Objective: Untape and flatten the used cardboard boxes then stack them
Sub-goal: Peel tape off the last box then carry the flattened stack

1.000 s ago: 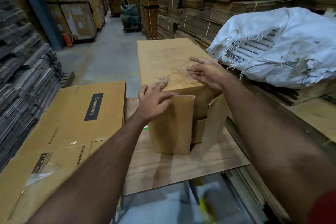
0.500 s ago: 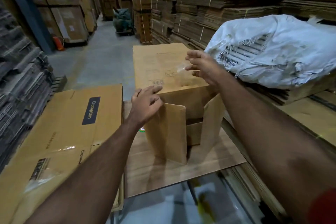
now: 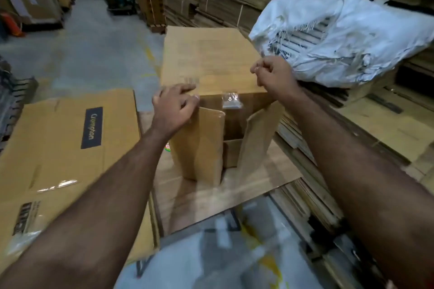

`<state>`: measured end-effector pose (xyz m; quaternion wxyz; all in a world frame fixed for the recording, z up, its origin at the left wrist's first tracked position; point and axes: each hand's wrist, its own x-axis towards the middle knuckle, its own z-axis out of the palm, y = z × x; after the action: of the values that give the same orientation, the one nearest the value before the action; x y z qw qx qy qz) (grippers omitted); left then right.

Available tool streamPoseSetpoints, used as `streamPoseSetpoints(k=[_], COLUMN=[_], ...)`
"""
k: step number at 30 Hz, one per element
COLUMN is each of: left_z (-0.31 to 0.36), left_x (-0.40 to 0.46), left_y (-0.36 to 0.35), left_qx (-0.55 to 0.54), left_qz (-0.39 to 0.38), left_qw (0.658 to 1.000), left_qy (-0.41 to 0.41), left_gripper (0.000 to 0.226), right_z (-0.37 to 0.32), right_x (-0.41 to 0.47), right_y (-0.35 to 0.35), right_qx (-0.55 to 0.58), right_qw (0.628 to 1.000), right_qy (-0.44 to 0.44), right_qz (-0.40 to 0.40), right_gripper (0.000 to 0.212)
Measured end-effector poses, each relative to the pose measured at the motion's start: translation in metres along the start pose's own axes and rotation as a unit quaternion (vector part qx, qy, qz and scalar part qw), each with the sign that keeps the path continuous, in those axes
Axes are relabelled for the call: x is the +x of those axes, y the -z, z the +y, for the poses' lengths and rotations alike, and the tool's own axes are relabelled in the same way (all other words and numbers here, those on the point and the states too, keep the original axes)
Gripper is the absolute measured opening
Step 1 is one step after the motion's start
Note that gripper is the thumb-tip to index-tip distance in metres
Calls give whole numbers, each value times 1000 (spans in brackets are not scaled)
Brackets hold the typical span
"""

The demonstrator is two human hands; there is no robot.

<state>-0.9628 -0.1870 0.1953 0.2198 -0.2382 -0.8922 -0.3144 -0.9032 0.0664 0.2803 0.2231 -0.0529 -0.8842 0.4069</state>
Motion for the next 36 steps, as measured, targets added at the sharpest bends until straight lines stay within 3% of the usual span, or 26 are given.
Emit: streamPoseSetpoints(k=[2, 5, 7, 12, 16, 18, 22, 26, 30, 33, 36], left_z=[-3, 1, 8, 12, 4, -1, 14, 14, 9, 6, 13], left_x=[3, 6, 7, 5, 7, 5, -11, -27, -41, -43, -40], left_y=[-3, -8, -11, -4, 10, 14, 19, 29, 56, 83, 101], left_qx=[11, -1, -7, 3, 41, 44, -1, -127, -239, -161, -15], left_qz=[-2, -10, -18, -80, -168, -170, -126, -100, -115, -196, -242], left_qw=[1000, 1000, 1000, 997, 985, 983, 980, 965, 918, 925, 944], left_qy=[-9, -3, 4, -5, 12, 45, 155, 208, 294, 283, 224], left_gripper=[49, 43, 37, 48, 44, 48, 68, 65, 58, 47, 33], right_z=[20, 39, 46, 56, 48, 44, 47, 47, 55, 63, 70], right_x=[-16, -43, -59, -73, -74, -71, -63, -80, -85, -92, -103], right_y=[9, 14, 11, 16, 31, 33, 26, 34, 58, 71, 67], right_qx=[-86, -185, -204, -185, -256, -277, -282, -351, -419, -519, -566], right_qw=[995, 982, 976, 978, 953, 933, 915, 903, 879, 837, 813], right_qy=[-2, 6, 3, -90, -110, -140, -157, -160, -169, -139, -123], right_qz=[45, -36, -76, -20, -122, -180, -240, -188, -155, -107, -67], right_gripper=[19, 23, 25, 55, 29, 21, 64, 64, 75, 51, 52])
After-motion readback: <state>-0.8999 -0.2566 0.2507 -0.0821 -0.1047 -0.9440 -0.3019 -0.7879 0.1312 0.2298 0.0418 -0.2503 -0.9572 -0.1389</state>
